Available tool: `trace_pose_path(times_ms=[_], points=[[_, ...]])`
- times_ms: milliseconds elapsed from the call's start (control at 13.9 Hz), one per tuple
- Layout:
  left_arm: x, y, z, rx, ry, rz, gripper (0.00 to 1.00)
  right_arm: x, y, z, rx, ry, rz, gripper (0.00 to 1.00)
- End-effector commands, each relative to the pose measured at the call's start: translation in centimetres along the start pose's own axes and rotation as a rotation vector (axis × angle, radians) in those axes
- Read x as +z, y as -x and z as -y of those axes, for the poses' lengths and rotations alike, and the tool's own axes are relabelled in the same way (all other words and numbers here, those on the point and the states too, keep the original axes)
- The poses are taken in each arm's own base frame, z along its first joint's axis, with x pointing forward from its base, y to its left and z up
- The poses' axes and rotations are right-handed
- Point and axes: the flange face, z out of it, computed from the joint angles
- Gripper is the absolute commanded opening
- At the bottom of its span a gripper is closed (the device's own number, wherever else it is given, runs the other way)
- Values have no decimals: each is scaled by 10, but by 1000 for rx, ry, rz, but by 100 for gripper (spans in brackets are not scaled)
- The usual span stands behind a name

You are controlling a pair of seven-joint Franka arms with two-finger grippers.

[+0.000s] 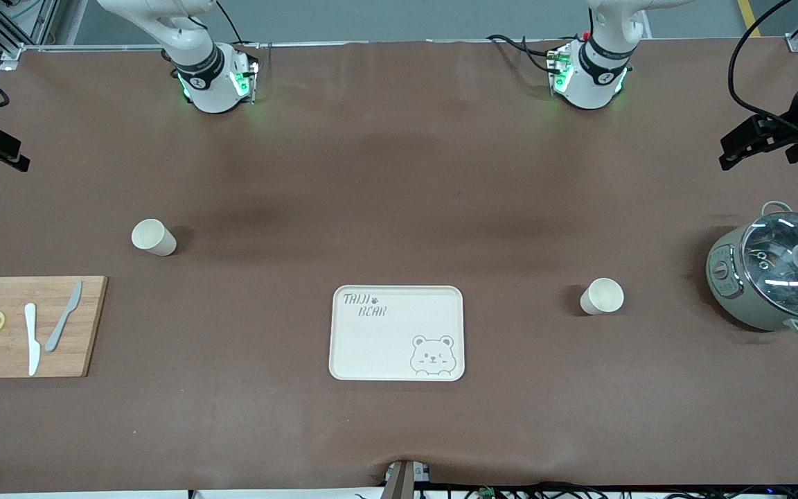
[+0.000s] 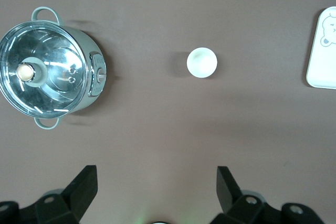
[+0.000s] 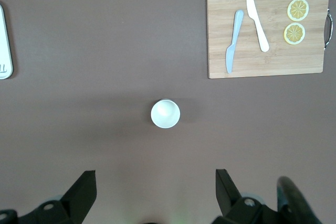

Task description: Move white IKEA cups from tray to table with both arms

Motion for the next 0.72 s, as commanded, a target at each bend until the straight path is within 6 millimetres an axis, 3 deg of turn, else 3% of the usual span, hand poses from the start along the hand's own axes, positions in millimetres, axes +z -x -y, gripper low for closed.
trace_pose_path(times_ms=[0, 646], points=[[-14, 4, 4, 12, 27, -12, 100, 1, 4, -10, 12, -30, 4, 100], [-21, 3, 8, 2, 28, -13, 100, 1, 4, -12, 17, -37, 9, 100]])
